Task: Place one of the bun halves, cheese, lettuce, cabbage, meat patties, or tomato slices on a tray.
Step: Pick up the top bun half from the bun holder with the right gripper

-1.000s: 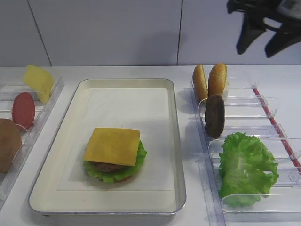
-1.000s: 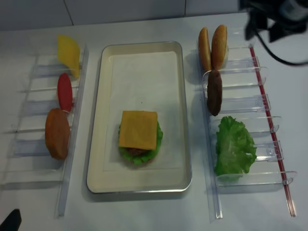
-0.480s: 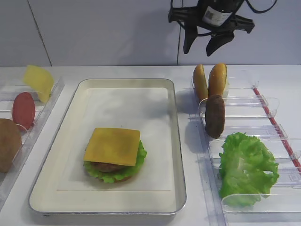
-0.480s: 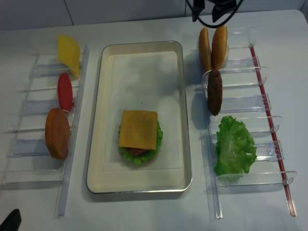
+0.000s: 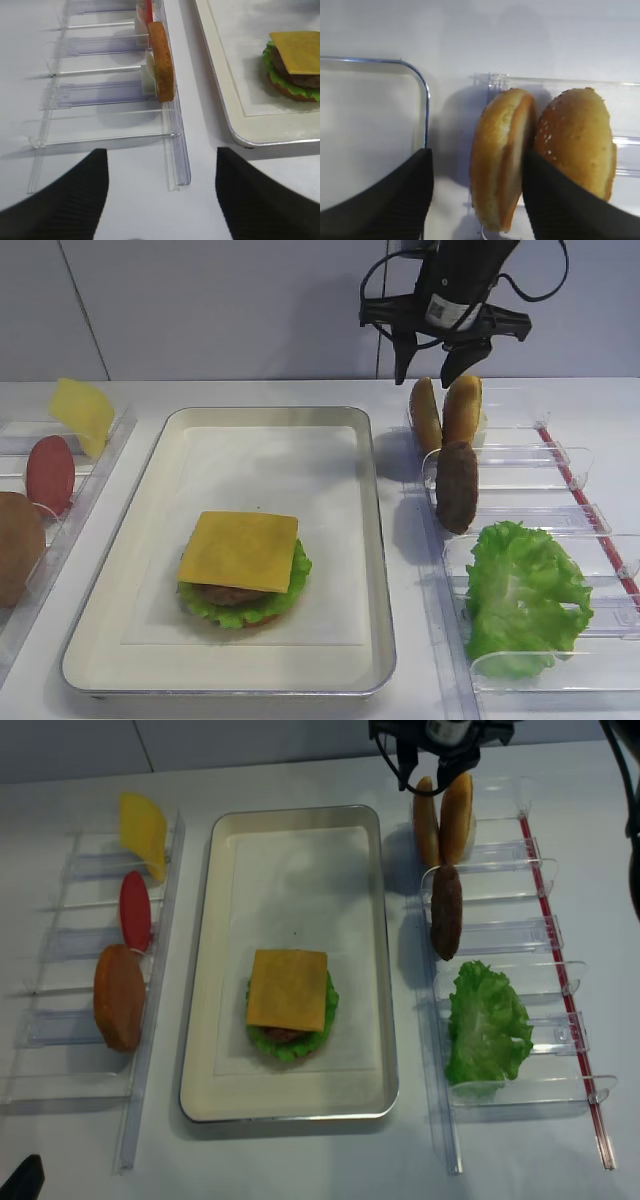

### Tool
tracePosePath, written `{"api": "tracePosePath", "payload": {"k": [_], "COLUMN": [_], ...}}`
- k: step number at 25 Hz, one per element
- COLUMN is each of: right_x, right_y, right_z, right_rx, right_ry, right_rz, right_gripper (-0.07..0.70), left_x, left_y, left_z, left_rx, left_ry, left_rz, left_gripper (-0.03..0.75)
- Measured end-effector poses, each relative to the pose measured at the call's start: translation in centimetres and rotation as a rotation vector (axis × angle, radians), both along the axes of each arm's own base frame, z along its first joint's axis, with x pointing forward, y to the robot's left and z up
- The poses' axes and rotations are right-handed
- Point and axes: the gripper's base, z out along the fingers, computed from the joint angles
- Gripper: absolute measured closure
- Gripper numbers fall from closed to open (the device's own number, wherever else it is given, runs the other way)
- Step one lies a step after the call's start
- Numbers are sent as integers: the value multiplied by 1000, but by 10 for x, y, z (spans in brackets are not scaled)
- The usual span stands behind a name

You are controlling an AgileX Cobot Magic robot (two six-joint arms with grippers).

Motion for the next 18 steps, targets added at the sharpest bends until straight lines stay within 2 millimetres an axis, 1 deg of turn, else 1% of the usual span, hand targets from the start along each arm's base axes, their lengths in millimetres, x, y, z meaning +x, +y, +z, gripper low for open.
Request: {"api": "tracePosePath", "payload": {"k": [8,11,14,16,18], "right_x": [5,5,5,5,5], "right_y": [2,3,2,3,3], "right_z": [-18,-19,-19,-19,-18], "right_rx": [0,0,-4,3,6], "right_ry": [41,43,42,45,43], "right_rz": [-5,-7,-7,-9,-9], "right_gripper": [199,258,356,405,414], "left_x": [0,0,0,0,0], "left_y": [0,0,0,0,0], "left_z": [0,0,0,0,0], "left_rx": [0,0,0,0,0], "left_ry": [0,0,0,0,0], "left_rz": [0,0,0,0,0], "left_gripper": [267,267,267,267,267]}}
